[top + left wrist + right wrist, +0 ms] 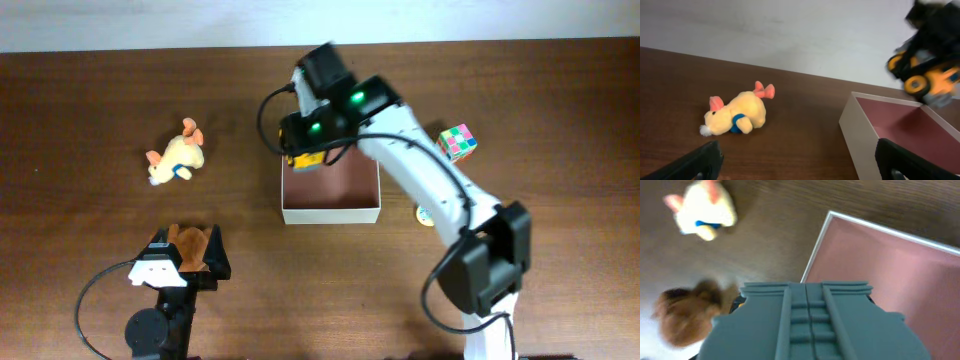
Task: Pack container
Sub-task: 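Lift the truck and carry it with the right gripper into the box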
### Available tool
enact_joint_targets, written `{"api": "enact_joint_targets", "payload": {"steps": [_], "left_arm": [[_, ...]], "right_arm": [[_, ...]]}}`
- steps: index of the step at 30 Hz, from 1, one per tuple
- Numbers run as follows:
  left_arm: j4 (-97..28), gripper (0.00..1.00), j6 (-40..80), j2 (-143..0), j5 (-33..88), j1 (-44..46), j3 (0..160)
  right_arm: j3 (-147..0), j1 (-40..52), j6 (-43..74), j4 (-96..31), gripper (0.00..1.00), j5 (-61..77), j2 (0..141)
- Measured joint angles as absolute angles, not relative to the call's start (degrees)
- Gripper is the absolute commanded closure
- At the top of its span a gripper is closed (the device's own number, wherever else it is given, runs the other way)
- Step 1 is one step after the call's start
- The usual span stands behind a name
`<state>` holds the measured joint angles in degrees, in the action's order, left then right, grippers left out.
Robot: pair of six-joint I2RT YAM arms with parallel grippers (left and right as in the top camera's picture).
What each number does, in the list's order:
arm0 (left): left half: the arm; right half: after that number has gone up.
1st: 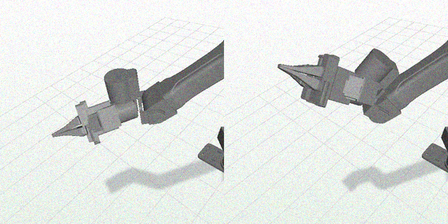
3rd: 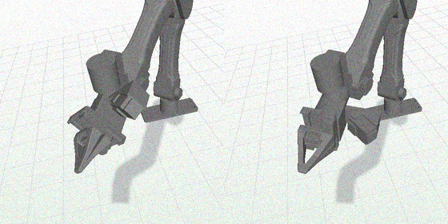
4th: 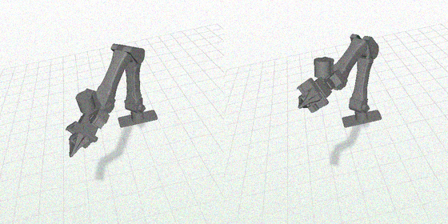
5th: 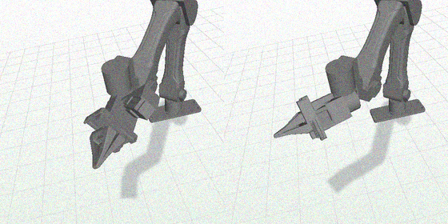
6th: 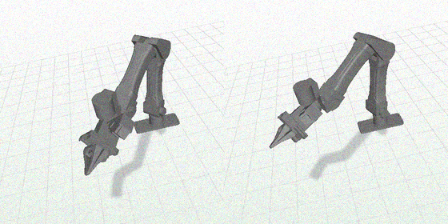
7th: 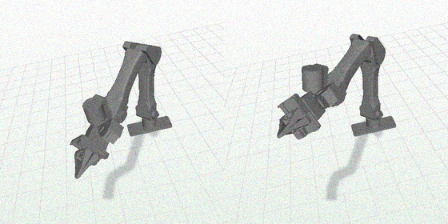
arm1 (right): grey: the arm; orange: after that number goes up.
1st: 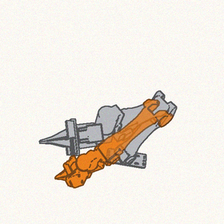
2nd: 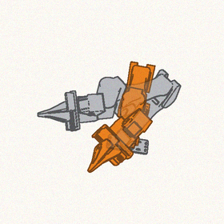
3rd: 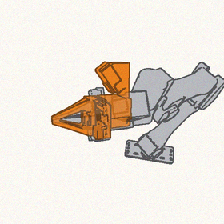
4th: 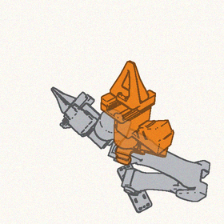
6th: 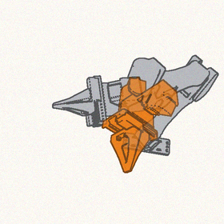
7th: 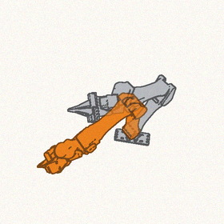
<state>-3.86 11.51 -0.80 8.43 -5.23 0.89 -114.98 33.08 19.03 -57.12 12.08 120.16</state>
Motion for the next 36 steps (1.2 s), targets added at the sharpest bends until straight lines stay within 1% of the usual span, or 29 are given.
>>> {"api": "enact_joint_targets", "payload": {"steps": [6,12,21,36], "left_arm": [[-3.88,0.01,11.51,-0.78,8.43,-5.23,0.89],[-3.86,0.01,11.51,-0.78,8.43,-5.23,0.89],[-3.88,0.01,11.51,-0.78,8.43,-5.23,0.89],[-3.88,0.01,11.51,-0.80,8.43,-5.23,0.89]], "right_arm": [[-114.98,35.83,28.73,-54.74,0.42,0.95,125.58],[-114.98,35.29,32.27,-50.83,0.42,-3.27,128.40],[-114.96,34.63,33.26,-49.58,0.42,-6.22,128.73],[-114.96,34.59,33.19,-49.82,0.42,-6.66,132.62]]}}
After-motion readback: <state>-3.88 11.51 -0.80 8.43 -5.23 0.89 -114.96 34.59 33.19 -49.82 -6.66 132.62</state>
